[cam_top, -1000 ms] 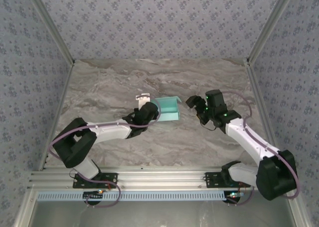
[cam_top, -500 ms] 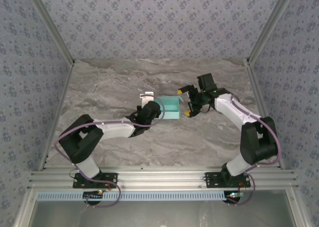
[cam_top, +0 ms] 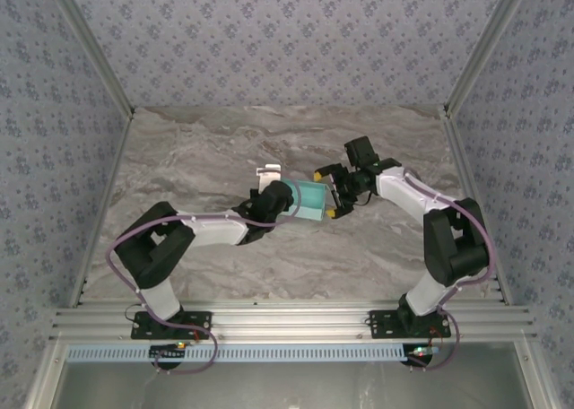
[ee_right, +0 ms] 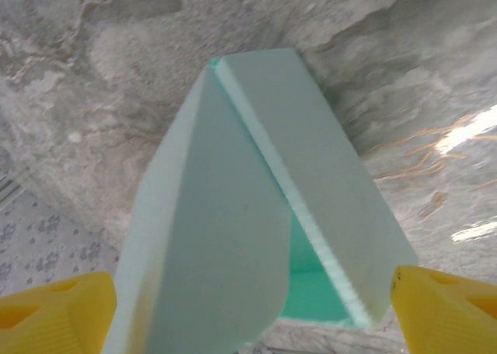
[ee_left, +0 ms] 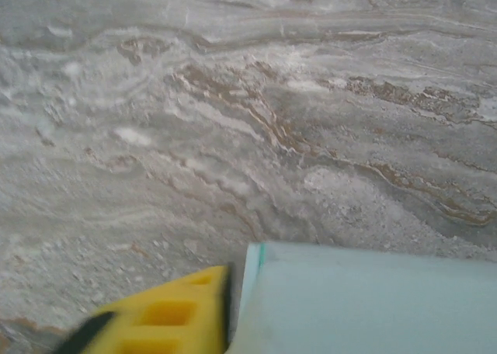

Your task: Fold the paper box

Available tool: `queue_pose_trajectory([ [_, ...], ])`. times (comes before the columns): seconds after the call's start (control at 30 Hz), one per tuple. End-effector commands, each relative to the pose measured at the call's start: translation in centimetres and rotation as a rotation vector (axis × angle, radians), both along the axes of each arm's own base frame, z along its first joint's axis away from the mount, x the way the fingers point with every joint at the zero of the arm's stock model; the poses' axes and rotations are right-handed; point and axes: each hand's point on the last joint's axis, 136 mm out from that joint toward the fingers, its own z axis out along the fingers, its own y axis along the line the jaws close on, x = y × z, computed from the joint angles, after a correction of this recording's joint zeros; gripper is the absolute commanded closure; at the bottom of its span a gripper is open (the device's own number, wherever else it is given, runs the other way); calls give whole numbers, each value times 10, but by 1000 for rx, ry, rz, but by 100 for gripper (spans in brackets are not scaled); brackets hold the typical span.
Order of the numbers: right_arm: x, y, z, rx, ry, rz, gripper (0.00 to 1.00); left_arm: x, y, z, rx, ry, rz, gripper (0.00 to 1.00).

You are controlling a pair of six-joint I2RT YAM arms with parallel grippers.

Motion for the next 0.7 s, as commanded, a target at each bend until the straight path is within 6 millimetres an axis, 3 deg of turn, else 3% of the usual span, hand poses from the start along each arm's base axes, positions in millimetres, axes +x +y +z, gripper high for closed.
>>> queue_pose_trajectory([
  [0.0,-15,-14,-26,-92,73,-17,9,-15,-8,-15,-16,44,-93,51],
  [0.17,-23,-16,-45,-110,93,-23,13,-32,-5,-12,-72,77,-150,22],
  [0.4,-27,-22,-50,-133,92,-30,13,-61,9,19,-208,88,-203,3],
  [0.57,-28,-28,-46,-144,86,-35,11,-74,38,61,-259,52,-221,1],
  [0.67,-28,-32,-41,-161,69,-29,11,-67,67,79,-269,75,-155,1],
])
